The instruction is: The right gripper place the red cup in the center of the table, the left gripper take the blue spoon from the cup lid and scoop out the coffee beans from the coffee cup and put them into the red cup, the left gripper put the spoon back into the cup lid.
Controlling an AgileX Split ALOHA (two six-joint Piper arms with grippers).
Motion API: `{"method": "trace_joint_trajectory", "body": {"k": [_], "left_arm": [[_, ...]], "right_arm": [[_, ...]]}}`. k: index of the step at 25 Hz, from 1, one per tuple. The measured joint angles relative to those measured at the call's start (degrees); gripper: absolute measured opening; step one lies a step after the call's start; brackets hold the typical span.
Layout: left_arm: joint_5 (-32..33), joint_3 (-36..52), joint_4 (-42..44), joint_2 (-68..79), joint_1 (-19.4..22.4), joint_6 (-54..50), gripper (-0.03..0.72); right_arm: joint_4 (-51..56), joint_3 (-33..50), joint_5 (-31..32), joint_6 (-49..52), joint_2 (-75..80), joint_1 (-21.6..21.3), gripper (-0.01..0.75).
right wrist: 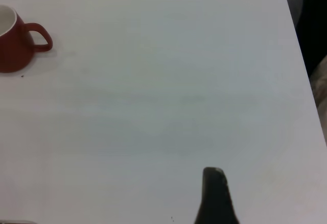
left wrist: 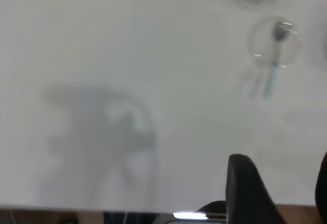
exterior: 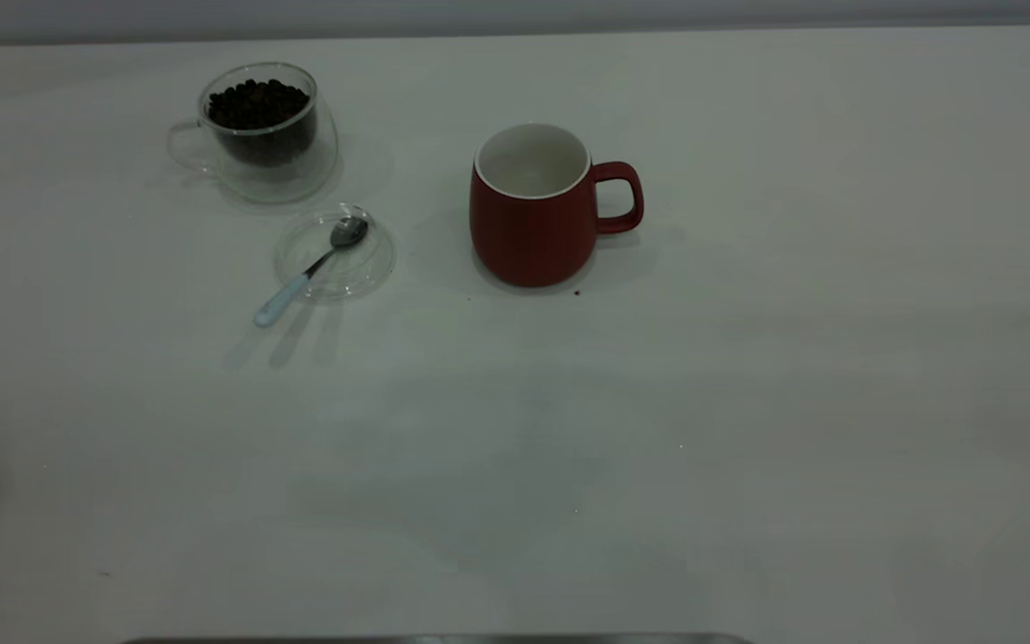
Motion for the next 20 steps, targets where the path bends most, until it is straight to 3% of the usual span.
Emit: {"method": "trace_joint_trajectory", "body": {"k": [3, 6, 15, 20], "left_arm": [[1.85, 0.00, 0.90, -3.31, -8.73, 2.03, 0.388], [4.24, 0.72, 2.50, -7.42, -13.67, 1.60, 0.388], [4.24, 19.20, 12.05, -23.40, -14.90, -6.27, 0.387], [4.24, 29.40, 12.73, -34.64, -14.96, -6.56, 0.387]], "right_arm": [[0.00, 0.00, 0.00, 0.00, 0.00, 0.00, 0.573], [0.00, 0.00, 0.00, 0.00, 0.00, 0.00, 0.573], [0.00, 0.00, 0.00, 0.00, 0.00, 0.00, 0.573], [0.00, 0.00, 0.00, 0.00, 0.00, 0.00, 0.573]]}}
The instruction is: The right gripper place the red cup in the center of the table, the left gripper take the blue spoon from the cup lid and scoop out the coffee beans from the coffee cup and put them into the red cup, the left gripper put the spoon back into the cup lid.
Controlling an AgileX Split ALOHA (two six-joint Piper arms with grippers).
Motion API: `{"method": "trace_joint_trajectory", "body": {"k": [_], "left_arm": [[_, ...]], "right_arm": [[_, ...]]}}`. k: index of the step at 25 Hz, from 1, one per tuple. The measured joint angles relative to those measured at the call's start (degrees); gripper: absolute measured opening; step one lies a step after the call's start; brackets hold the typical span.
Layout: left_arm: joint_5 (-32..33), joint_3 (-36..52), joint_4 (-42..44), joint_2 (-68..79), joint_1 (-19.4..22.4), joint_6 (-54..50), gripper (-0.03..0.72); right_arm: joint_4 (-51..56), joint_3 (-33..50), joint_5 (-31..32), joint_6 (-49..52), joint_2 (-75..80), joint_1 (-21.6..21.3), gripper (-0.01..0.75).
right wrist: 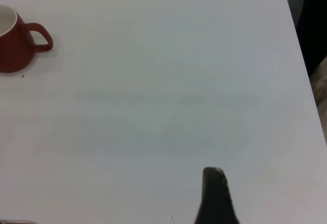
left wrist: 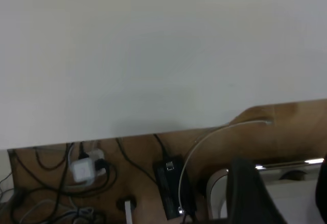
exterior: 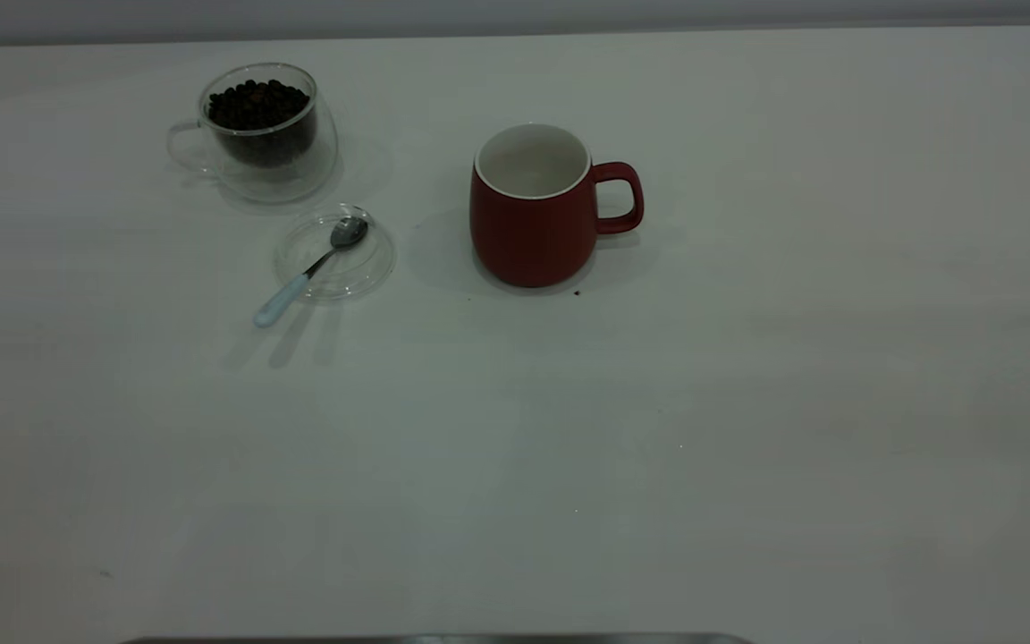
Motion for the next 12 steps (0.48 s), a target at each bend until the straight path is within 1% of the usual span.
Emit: {"method": "trace_joint_trajectory", "body": {"k": [6, 12], "left_arm": [[-1.02, 9.01, -1.18, -15.07, 0.00, -0.30, 0.387], [-1.68, 9.50, -1.24, -26.98, 0.00, -0.64, 0.387]], "right_arm": [[0.00, 0.00, 0.00, 0.00, 0.00, 0.00, 0.573], [0.00, 0.00, 0.00, 0.00, 0.00, 0.00, 0.573]]}}
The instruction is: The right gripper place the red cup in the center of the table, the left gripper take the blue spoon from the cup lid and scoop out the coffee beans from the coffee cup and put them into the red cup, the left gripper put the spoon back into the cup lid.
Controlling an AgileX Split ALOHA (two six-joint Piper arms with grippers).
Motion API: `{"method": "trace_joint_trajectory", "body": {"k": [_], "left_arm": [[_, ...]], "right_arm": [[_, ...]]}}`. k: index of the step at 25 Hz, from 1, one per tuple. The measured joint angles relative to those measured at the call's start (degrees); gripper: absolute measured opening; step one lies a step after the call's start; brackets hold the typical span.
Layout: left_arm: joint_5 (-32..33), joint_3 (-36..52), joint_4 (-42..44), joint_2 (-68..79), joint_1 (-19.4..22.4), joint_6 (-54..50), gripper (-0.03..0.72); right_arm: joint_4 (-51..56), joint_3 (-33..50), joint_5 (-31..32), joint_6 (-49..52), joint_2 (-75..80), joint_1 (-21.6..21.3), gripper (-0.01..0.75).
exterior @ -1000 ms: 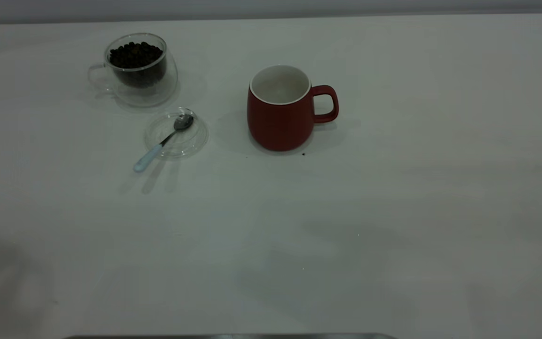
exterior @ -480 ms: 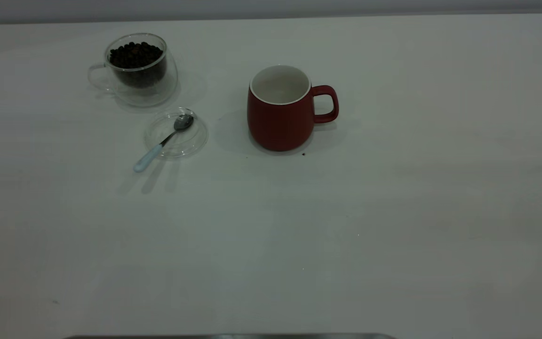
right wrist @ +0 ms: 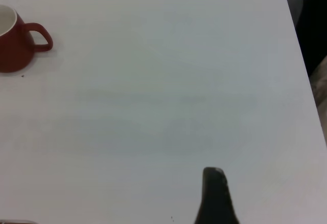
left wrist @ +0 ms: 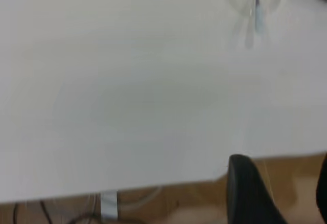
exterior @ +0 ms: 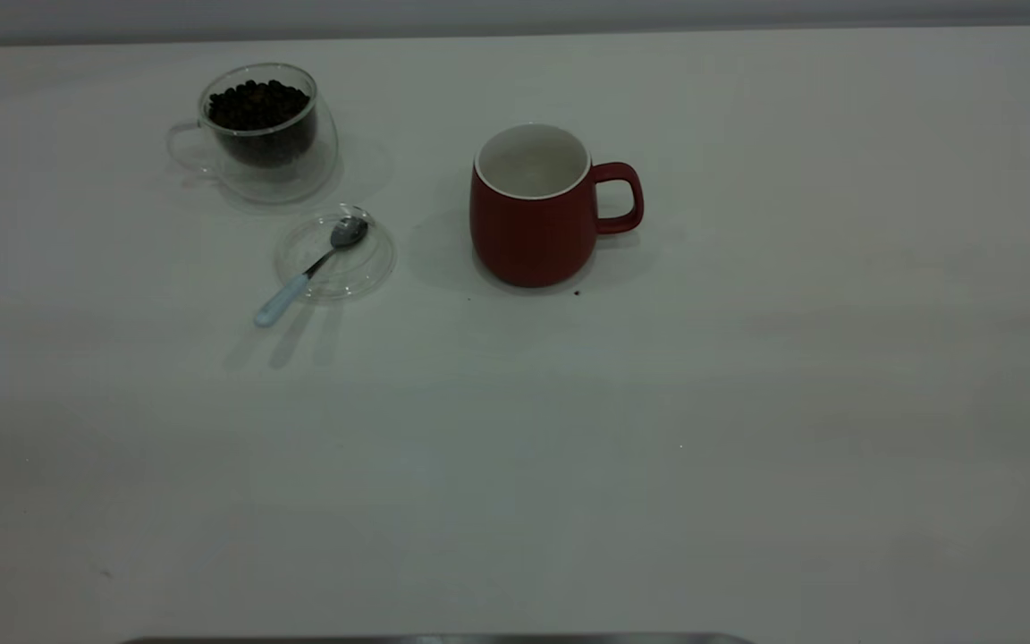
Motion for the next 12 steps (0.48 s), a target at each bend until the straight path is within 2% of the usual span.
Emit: {"method": "trace_joint_trajectory", "body": {"k": [10, 12], "left_arm": [[0.07, 0.00, -0.04, -4.51, 0.09, -0.06, 0.387], [0.07, 0.00, -0.04, -4.51, 1.31, -0.06, 0.384]], "right_arm": [[0.00, 0.00, 0.00, 0.00, 0.00, 0.00, 0.573], [0.00, 0.00, 0.00, 0.00, 0.00, 0.00, 0.573]]}}
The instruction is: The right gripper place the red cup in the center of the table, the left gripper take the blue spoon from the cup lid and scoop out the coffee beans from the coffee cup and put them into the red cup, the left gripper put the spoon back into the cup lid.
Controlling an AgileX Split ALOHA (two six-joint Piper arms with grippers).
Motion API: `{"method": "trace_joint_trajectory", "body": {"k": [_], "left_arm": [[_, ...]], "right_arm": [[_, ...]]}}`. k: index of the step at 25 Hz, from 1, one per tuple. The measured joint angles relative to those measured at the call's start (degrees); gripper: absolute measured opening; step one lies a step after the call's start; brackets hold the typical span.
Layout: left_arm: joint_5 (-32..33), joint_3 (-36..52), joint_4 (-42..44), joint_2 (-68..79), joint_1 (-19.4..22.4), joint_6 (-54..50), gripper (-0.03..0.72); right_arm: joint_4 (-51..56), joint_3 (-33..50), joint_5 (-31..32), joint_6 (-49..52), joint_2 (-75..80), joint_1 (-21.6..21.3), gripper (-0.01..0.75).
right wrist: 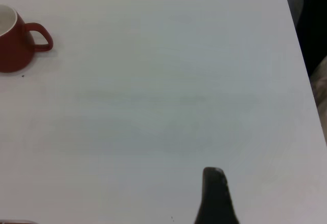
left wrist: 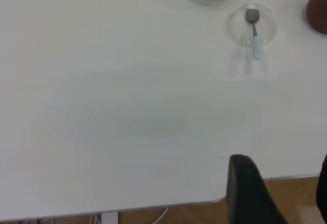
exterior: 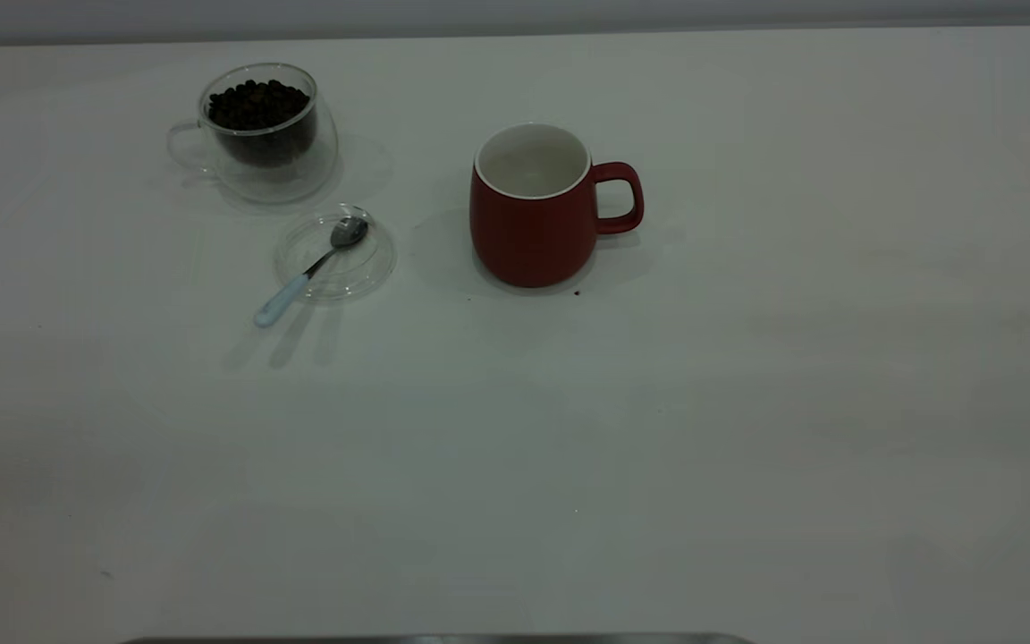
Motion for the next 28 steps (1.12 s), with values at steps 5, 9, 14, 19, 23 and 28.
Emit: {"method": "trace_joint_trajectory", "body": {"k": [5, 9, 14, 19, 23, 28], "left_arm": [[0.00, 0.00, 0.00, 0.00, 1.53, -0.20, 0.381], [0.00, 0.00, 0.00, 0.00, 1.53, -0.33, 0.381], [0.00, 0.00, 0.00, 0.00, 1.53, -0.33, 0.381], [0.00, 0.00, 0.00, 0.00, 1.53, -0.33, 0.381], [0.00, 0.00, 0.00, 0.00, 1.53, -0.33, 0.381], [0.00, 0.00, 0.00, 0.00, 1.53, -0.33, 0.381]], "right_arm": [[0.00, 0.00, 0.00, 0.00, 0.00, 0.00, 0.573], [0.00, 0.00, 0.00, 0.00, 0.00, 0.00, 0.573], [0.00, 0.00, 0.00, 0.00, 0.00, 0.00, 0.573], [0.00, 0.00, 0.00, 0.00, 0.00, 0.00, 0.573], [0.00, 0.00, 0.00, 0.00, 0.00, 0.00, 0.573], [0.00, 0.00, 0.00, 0.00, 0.00, 0.00, 0.573]]}}
